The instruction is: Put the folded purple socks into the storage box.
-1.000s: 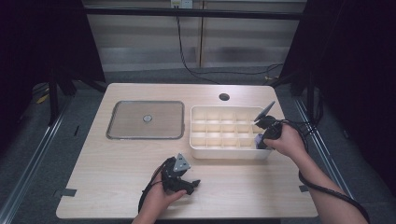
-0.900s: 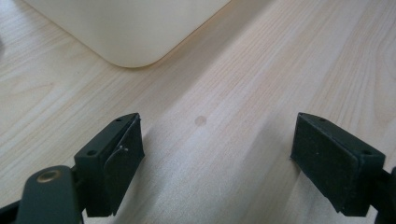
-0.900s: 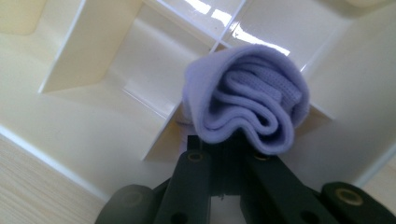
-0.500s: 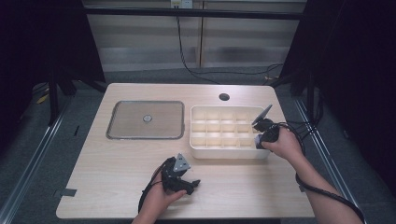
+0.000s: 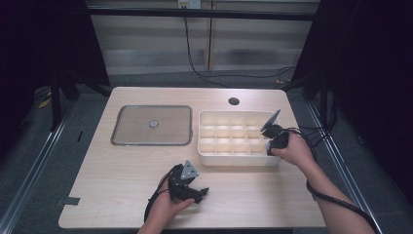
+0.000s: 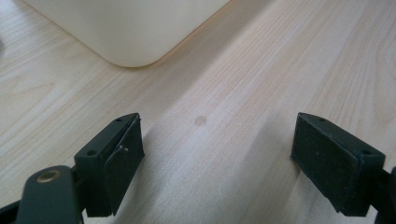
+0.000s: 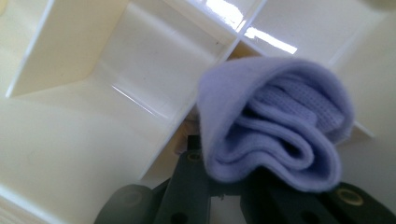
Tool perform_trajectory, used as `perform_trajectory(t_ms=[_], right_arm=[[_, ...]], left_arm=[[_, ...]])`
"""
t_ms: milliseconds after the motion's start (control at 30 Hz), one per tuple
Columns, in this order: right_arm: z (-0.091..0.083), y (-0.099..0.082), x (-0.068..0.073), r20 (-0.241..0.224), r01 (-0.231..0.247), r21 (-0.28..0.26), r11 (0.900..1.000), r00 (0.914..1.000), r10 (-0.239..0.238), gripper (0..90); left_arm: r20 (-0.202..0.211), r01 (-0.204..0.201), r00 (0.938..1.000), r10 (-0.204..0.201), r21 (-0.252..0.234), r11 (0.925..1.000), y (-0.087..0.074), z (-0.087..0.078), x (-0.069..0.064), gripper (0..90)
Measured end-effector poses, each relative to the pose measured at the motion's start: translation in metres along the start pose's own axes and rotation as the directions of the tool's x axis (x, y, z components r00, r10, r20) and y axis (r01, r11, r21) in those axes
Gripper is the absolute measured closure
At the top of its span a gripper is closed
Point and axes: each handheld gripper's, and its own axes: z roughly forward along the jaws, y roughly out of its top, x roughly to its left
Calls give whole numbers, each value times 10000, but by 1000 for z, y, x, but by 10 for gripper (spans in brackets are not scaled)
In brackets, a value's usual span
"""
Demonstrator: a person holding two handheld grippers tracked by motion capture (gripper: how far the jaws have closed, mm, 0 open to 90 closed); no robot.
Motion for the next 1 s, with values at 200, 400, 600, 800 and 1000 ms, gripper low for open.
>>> perform_trajectory(t_ms=[200, 400, 600, 800, 1000], right_arm=[[0, 1, -1, -99, 4, 46, 10000, 10000, -4, 900], [-4, -2, -6, -495, -67, -119, 9999, 9988, 61, 870], [-12, -2, -2, -420, 109, -136, 9998, 9991, -114, 835], [-25, -3, -3, -465, 152, -320, 9994, 9988, -167, 837], [-40, -5, -7, -438, 103, -467, 9989, 9990, -123, 837]], left_arm=[[1, -3, 10000, 3, 4, 10000, 0, 0, 0, 162], [1, -3, 10000, 3, 6, 10000, 0, 0, 0, 162], [0, -3, 10000, 3, 5, 10000, 0, 0, 0, 163], [-4, 103, 9999, -103, -74, 9999, 0, 0, -1, 162], [-9, 98, 10000, -98, -95, 9999, 0, 1, -1, 162]])
